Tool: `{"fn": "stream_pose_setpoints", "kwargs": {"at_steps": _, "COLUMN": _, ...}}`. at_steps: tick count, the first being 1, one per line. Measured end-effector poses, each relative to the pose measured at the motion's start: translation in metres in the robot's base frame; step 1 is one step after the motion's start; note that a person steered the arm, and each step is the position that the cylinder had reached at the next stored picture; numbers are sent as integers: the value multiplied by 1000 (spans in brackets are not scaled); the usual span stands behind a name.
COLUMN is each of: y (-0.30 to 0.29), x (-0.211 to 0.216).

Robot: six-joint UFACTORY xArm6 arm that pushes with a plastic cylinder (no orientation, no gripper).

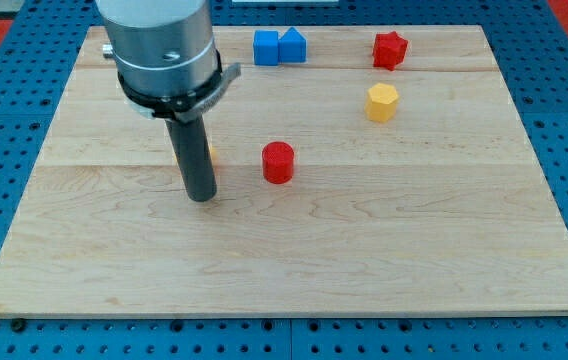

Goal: Place red circle to the bottom of the red star

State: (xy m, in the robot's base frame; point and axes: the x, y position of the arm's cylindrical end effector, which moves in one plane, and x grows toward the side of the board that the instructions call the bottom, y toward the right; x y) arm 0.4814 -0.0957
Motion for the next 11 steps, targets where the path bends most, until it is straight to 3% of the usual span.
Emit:
{"fn": "stream_pose_setpoints", "kwargs": {"at_steps": 1, "y": 32, "x": 2}}
{"fn": "stream_pose_setpoints", "kwargs": {"at_steps": 3, "y": 84, "x": -72}}
{"fn": "stream_pose_setpoints", "kwargs": {"at_steps": 4, "y": 61, "x": -42}}
{"fn": "stream_pose_setpoints", "kwargs": {"at_steps": 6, "y": 106, "x": -3}}
{"fn": "stream_pose_setpoints", "kwargs": {"at_steps": 7, "y": 145, "x": -16}}
{"fn": "stream_pose_setpoints", "kwargs": {"at_steps": 8, "y": 135, "x": -49}}
{"fn": "stream_pose_setpoints", "kwargs": {"at_steps": 9, "y": 144, "x": -53}}
{"fn": "stream_pose_setpoints", "kwargs": {"at_steps": 10, "y": 149, "x": -20}}
{"fn": "stream_pose_setpoints", "kwargs": {"at_steps": 11, "y": 92, "x": -15}}
